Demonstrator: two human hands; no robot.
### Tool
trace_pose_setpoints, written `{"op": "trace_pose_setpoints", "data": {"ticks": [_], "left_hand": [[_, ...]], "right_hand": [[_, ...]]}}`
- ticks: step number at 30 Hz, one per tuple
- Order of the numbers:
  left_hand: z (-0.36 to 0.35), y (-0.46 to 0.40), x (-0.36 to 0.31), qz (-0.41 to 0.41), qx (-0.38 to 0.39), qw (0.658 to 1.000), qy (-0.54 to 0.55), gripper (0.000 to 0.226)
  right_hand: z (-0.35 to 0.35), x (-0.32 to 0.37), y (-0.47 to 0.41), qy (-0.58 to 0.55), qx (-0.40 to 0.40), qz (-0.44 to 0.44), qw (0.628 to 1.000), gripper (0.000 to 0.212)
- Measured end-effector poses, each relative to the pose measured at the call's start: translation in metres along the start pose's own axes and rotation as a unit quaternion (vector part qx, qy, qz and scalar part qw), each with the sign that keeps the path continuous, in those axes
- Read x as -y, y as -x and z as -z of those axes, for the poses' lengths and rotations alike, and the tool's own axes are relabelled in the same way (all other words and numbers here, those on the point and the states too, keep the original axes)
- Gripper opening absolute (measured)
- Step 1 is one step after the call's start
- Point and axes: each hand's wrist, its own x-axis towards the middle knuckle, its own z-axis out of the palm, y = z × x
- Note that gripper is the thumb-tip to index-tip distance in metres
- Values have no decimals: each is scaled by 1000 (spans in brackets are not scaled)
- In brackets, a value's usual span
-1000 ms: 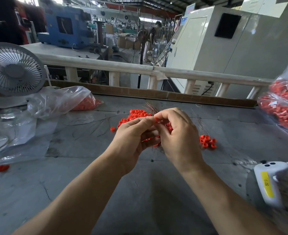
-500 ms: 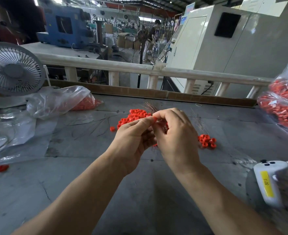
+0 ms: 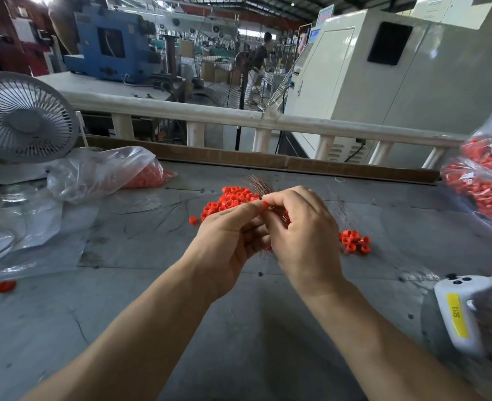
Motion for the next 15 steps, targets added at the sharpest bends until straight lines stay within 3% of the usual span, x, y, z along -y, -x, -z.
{"op": "trace_pose_setpoints", "data": {"ticks": [12,15], "left_hand": [[-5,3,-5,5,-3,1000,-10,16],[-5,3,-6,-3,-10,1000,-25,15]], "right_hand": [[0,-3,-1,9,-1,29,1000,9],[0,-2,0,10,10,28,1000,18]]}}
